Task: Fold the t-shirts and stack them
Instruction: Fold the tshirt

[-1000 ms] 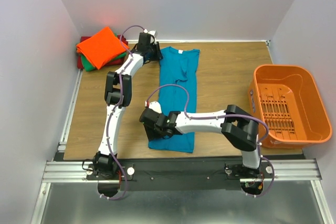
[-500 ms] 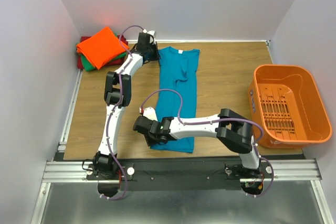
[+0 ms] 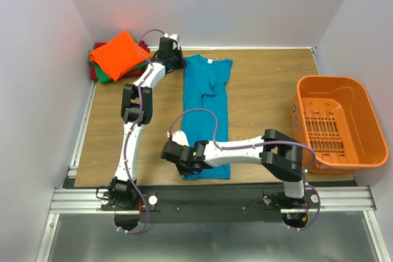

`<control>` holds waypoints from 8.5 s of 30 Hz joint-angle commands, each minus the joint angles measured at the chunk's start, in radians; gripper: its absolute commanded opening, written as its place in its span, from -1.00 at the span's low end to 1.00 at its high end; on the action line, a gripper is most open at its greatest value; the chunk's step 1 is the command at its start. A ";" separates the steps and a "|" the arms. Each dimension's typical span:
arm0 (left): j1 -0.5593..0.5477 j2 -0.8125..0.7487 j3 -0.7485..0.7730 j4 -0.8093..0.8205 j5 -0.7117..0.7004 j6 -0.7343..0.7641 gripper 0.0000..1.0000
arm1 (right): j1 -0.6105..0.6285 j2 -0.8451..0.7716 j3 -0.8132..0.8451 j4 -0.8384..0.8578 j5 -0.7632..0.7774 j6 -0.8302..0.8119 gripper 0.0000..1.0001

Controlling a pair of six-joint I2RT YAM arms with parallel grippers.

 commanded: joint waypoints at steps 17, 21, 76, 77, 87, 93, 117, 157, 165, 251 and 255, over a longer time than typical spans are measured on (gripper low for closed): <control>0.078 -0.148 -0.033 0.163 0.126 -0.038 -0.03 | -0.143 -0.240 -0.068 -0.039 0.068 0.028 0.18; 0.086 -0.271 -0.177 0.125 0.018 -0.067 -0.04 | -0.234 -0.423 -0.206 -0.039 0.080 0.061 0.18; -0.511 -1.643 -1.843 -0.222 -0.145 -0.529 -0.94 | -0.498 -0.517 -0.751 0.047 -0.251 0.111 -0.68; -0.512 -1.654 -1.858 -0.217 -0.138 -0.539 -0.94 | -0.497 -0.528 -0.752 0.047 -0.239 0.123 -0.68; -0.528 -1.687 -1.904 -0.140 -0.156 -0.573 -1.00 | -0.497 -0.579 -0.757 0.013 -0.210 0.240 -0.68; -0.531 -1.667 -1.926 -0.076 -0.138 -0.564 -1.00 | -0.497 -0.619 -0.769 -0.022 -0.173 0.260 -0.67; -0.569 -1.705 -1.895 -0.200 -0.210 -0.644 -0.40 | -0.495 -0.767 -0.823 0.027 -0.279 0.194 -0.06; -0.533 -1.447 -1.573 -0.058 -0.260 -0.405 -1.00 | -0.517 -0.650 -0.538 0.037 -0.127 0.085 -0.81; -0.421 -1.355 -1.512 0.044 -0.239 -0.353 -1.00 | -0.575 -0.456 -0.354 0.050 0.063 -0.007 -0.83; -0.143 -1.102 -1.662 0.634 -0.021 -0.308 -0.02 | -0.859 -0.289 -0.466 0.447 -0.385 -0.107 -0.06; -0.155 -1.095 -1.676 0.656 -0.006 -0.296 -0.06 | -0.856 -0.297 -0.486 0.452 -0.382 -0.093 -0.13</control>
